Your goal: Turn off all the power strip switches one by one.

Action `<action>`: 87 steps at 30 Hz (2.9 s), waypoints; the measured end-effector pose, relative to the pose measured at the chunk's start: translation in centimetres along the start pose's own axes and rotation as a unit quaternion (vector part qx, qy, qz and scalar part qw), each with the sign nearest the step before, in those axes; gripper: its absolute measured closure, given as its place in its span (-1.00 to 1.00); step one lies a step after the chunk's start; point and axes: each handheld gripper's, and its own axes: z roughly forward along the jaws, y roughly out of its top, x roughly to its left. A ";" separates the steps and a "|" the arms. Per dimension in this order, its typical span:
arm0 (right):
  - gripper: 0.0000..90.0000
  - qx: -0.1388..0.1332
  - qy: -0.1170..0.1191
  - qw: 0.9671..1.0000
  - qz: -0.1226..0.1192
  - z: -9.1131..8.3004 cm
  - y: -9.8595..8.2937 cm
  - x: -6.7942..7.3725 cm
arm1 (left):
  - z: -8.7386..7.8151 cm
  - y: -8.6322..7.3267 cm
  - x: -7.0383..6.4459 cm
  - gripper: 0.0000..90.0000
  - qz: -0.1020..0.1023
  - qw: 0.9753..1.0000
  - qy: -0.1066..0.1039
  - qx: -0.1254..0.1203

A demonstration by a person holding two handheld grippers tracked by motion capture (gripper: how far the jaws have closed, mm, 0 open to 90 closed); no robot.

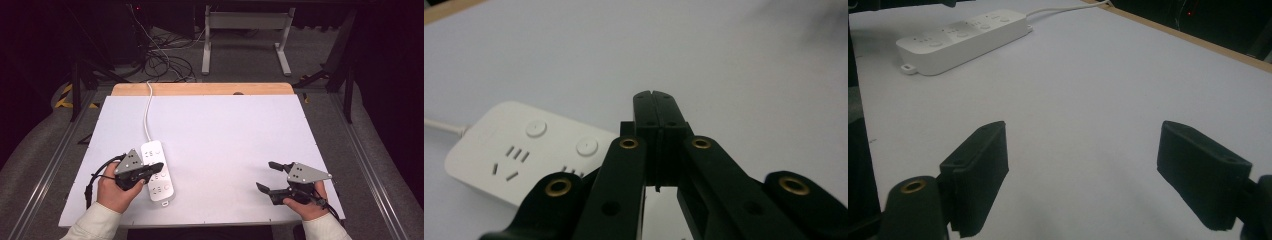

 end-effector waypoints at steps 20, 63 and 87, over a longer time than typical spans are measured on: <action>-0.53 0.000 0.002 1.000 -0.004 0.0 0.1 0.1 | 0.0 -1.0 -3.2 1.00 0.044 0.998 -0.052 -0.003; -0.53 0.001 0.002 1.000 -0.007 -0.1 0.1 0.3 | 1.5 -2.1 -3.0 1.00 0.009 0.998 -0.034 0.057; -0.56 -0.004 -0.002 1.000 -0.002 -0.1 0.0 0.1 | -2.3 0.2 -2.7 -0.08 0.029 0.996 -0.025 -0.085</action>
